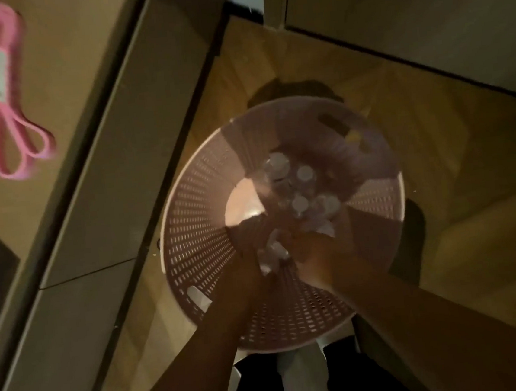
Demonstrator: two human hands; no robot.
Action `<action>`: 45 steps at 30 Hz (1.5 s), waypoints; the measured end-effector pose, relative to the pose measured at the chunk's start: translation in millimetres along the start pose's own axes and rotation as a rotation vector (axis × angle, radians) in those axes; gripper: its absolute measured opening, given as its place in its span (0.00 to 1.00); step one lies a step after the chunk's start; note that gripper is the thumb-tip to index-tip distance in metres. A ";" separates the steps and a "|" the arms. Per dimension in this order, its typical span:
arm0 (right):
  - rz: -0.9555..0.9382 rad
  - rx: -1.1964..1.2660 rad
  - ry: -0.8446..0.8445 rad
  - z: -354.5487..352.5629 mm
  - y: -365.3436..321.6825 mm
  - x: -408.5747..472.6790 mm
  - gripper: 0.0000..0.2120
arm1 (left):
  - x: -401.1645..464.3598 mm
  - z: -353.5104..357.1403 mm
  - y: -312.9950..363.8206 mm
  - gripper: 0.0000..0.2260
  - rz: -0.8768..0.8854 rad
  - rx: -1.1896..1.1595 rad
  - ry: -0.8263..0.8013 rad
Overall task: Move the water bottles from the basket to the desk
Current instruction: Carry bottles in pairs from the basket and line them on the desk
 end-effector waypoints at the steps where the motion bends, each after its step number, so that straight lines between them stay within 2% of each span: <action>1: -0.036 -0.010 0.056 5.0 -2.0 16.2 0.20 | 7.9 15.6 -11.3 0.24 -0.063 0.026 -0.030; 2: 0.028 -0.055 0.001 19.5 4.0 33.4 0.20 | 15.7 27.2 -19.3 0.26 -0.087 0.020 -0.037; 4: -0.052 -0.153 -0.012 30.9 -10.2 47.5 0.23 | 25.7 34.0 -23.4 0.27 -0.108 0.061 0.000; 6: 0.037 -0.172 -0.054 42.5 6.3 66.0 0.24 | 35.3 35.9 -22.9 0.25 -0.093 0.103 0.045; 10: 0.060 0.026 -0.038 42.5 16.1 71.9 0.23 | 41.8 37.4 -12.8 0.23 0.009 0.190 0.033; 14: 0.001 0.050 0.123 23.5 7.9 55.3 0.21 | 36.3 18.2 -17.7 0.16 0.012 0.048 0.060; 17: -0.011 0.036 0.140 6.5 -3.1 29.2 0.23 | 15.6 3.4 -16.8 0.16 0.017 0.040 0.111; 21: -0.051 0.045 0.343 -38.0 -20.3 -35.2 0.35 | -36.4 -26.7 -16.2 0.14 -0.023 0.053 0.202; 23: -0.022 0.027 0.309 -49.7 -24.2 -62.0 0.30 | -68.8 -42.8 -10.0 0.15 -0.062 0.078 0.172; 26: -0.019 0.136 0.267 -86.8 -35.0 -127.8 0.30 | -141.6 -79.7 15.1 0.15 -0.073 0.034 0.163; 29: -0.108 0.239 0.277 -147.8 -59.8 -231.2 0.26 | -243.0 -125.2 55.9 0.15 0.000 0.058 0.261; 32: -0.108 0.190 0.261 -186.9 -77.6 -328.6 0.22 | -342.0 -160.7 95.2 0.11 0.066 0.030 0.324; 35: -0.081 0.267 0.343 -215.3 -82.9 -395.4 0.25 | -409.5 -182.7 116.8 0.11 0.090 0.017 0.363; 42: 0.015 0.339 0.391 -227.7 -88.3 -441.1 0.22 | -474.2 -193.4 127.1 0.15 0.143 -0.024 0.441; 45: 0.040 0.354 0.403 -225.4 -90.4 -443.8 0.22 | -483.8 -194.8 121.3 0.14 0.160 -0.009 0.456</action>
Point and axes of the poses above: each hand's wrist, its own x-axis towards the middle knuckle, its own z-axis out of the palm, y = z × x, the point moved 9 cm from there along x, towards the middle knuckle, and after that the axes turned 12 degrees about -y, right-handed, at the moved point
